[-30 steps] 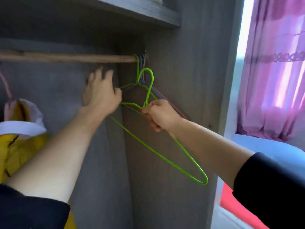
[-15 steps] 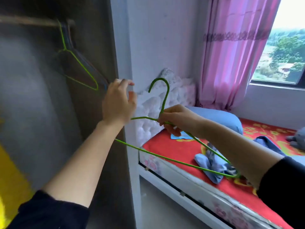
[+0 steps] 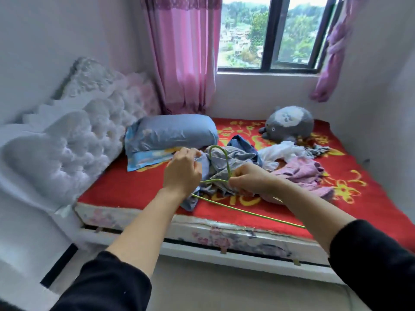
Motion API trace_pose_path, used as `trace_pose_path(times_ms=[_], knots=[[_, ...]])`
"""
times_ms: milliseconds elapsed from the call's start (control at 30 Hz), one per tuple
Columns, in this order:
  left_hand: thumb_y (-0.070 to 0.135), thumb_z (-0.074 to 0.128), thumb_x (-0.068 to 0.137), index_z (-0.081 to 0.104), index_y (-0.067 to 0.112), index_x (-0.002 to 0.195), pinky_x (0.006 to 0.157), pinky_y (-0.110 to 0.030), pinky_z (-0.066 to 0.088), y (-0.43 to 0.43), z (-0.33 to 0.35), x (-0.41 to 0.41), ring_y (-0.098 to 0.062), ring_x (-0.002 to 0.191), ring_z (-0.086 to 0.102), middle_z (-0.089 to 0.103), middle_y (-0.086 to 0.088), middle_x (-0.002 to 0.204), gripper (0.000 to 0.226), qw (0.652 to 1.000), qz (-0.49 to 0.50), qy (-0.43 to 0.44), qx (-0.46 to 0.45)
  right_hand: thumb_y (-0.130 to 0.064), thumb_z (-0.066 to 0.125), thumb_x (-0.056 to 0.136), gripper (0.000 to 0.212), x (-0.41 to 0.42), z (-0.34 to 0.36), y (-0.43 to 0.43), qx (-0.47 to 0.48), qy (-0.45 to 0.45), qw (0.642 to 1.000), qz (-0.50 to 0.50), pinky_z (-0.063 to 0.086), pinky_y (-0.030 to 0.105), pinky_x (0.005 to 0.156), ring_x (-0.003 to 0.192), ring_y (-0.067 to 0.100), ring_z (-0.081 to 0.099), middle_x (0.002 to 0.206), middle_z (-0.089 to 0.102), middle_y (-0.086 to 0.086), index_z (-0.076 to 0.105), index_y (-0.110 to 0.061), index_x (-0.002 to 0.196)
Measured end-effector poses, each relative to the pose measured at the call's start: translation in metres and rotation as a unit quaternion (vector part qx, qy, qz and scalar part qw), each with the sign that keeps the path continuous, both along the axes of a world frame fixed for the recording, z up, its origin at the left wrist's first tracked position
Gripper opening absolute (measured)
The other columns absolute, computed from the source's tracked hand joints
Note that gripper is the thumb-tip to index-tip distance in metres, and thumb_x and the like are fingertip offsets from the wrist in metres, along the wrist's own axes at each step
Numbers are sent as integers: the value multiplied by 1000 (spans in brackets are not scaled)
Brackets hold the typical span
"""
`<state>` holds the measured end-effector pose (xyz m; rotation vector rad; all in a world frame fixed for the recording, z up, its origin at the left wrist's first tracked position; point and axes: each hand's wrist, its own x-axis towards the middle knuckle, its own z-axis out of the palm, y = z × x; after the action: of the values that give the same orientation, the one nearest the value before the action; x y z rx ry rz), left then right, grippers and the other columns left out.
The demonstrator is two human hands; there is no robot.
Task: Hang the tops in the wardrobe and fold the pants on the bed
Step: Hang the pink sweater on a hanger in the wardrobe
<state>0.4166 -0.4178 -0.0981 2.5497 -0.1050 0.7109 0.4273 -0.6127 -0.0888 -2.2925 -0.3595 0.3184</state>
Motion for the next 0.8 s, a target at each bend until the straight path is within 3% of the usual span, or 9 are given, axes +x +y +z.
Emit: trace_pose_path(times_ms=[200, 433, 533, 667, 800], knots=[[16, 50, 87, 59, 14, 115, 86, -39, 44, -102, -49, 118, -29, 112, 52, 56, -8, 119, 30, 993, -95, 71, 20, -14, 60, 78, 19, 81, -38, -92, -24, 17, 996, -89, 40, 24, 46, 42, 11, 49, 44, 53, -2, 62, -4, 61], [22, 49, 88, 58, 13, 115, 86, -40, 43, -209, -89, 246, -32, 111, 52, 54, -10, 119, 30, 969, -173, 162, 75, -16, 61, 81, 26, 179, -75, -179, -87, 61, 978, -180, 42, 31, 56, 57, 18, 49, 63, 53, 18, 60, 8, 69], [23, 50, 88, 58, 13, 116, 85, -40, 43, -251, -103, 282, -31, 110, 53, 54, -10, 118, 30, 956, -205, 185, 97, -15, 60, 80, 23, 206, -92, -213, -104, 76, 968, -215, 39, 25, 48, 48, 15, 47, 54, 53, 12, 54, -5, 60], [23, 50, 87, 58, 14, 116, 86, -40, 44, -303, -128, 327, -31, 112, 52, 54, -11, 119, 32, 943, -233, 208, 119, -10, 56, 79, 25, 249, -116, -265, -121, 88, 950, -273, 46, 33, 61, 67, 23, 56, 72, 64, 23, 50, -11, 55], [26, 49, 89, 58, 14, 118, 88, -41, 44, -355, -160, 370, -30, 115, 49, 53, -10, 121, 32, 930, -231, 253, 129, -20, 58, 82, 32, 300, -143, -320, -137, 107, 940, -295, 43, 32, 65, 70, 23, 53, 61, 51, 5, 43, -17, 53]])
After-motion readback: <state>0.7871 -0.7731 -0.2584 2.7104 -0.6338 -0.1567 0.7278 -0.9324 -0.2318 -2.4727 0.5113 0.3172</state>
